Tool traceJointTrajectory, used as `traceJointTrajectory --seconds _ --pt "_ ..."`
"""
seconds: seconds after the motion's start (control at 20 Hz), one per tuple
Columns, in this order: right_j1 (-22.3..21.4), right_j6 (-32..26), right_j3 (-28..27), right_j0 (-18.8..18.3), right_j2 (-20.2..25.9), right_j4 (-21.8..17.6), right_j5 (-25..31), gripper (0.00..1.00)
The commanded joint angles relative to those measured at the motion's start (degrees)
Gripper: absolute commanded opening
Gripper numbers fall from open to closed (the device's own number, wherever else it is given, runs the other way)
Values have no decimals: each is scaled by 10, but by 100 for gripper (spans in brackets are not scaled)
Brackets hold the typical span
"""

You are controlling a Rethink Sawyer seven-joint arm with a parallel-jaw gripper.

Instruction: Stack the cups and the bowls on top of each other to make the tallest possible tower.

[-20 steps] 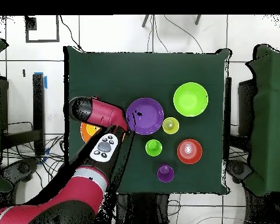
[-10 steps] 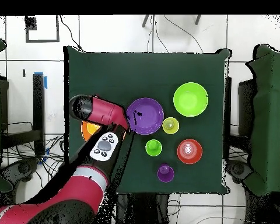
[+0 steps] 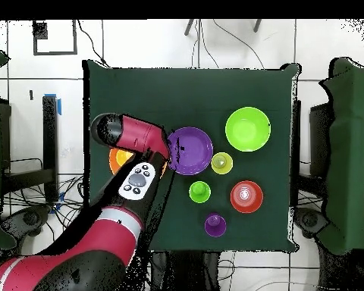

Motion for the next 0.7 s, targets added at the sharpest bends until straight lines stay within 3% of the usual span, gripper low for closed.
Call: traceJointTrajectory --seconds 0.05,0.7 --pt "65 54 -84 -30 33 -24 -17 0" --pt "66 25 -127 -52 26 -39 27 0"
